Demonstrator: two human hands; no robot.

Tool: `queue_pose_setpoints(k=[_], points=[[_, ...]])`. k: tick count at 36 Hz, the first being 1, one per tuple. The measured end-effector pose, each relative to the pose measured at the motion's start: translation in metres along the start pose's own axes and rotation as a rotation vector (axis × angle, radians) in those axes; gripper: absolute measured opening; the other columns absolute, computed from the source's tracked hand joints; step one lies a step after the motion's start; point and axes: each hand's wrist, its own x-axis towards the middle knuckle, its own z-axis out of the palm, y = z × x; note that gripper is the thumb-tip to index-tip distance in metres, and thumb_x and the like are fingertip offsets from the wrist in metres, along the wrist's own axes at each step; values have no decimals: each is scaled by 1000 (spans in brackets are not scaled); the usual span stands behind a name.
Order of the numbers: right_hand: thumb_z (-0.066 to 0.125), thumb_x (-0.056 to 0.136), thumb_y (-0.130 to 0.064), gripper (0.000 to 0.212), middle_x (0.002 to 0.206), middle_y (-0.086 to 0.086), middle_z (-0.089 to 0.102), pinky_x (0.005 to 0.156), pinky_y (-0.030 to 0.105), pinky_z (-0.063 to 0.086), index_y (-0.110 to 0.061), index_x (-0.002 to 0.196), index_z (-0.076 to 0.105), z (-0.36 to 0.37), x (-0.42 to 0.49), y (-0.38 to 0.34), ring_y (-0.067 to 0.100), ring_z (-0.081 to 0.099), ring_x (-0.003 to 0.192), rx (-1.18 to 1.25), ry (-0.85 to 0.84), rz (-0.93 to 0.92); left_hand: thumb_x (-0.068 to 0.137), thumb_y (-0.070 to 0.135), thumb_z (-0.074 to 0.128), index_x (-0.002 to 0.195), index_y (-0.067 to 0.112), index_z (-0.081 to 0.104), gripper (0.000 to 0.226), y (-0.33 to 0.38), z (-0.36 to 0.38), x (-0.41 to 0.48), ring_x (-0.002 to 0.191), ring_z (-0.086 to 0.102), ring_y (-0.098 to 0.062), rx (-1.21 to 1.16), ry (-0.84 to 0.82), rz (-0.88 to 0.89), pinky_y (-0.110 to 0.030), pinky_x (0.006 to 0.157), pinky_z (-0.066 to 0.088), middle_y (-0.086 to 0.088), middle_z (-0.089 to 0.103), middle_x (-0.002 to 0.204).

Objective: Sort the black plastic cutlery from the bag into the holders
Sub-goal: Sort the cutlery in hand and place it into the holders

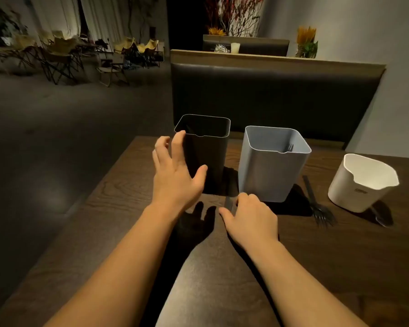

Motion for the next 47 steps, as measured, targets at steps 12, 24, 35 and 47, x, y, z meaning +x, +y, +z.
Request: queue_pose_setpoints(k=[12,24,35,47], points=[[55,100,-31,20,112,3,53,69,34,43,-18,114,53,-16,-13,6,21,58,96,-21,-167,115,86,24,76,136,31,25,72,-6,7,9,122,49,-21,-246,-80,-113,-35,95,49,-4,36,142],[52,101,-26,7,80,0,60,66,36,48,-21,95,52,-33,-20,25,28,60,78,234,277,23,80,13,83,106,29,41,52,-20,-17,-37,114,47,-1,-180,198,104,-24,82,49,19,39,140],[58,102,-24,15,89,-12,64,68,19,52,-10,106,62,-61,-45,11,0,66,75,773,1228,-433,77,13,86,109,26,41,57,-22,-10,-44,116,58,-18,-217,235,123,-33,80,54,7,48,139],[54,99,-18,14,86,9,61,67,37,48,-7,97,63,-40,-13,4,23,56,77,511,904,-644,74,15,88,108,23,43,57,-15,-4,-45,111,65,-25,-275,208,214,-19,80,51,-2,53,139]])
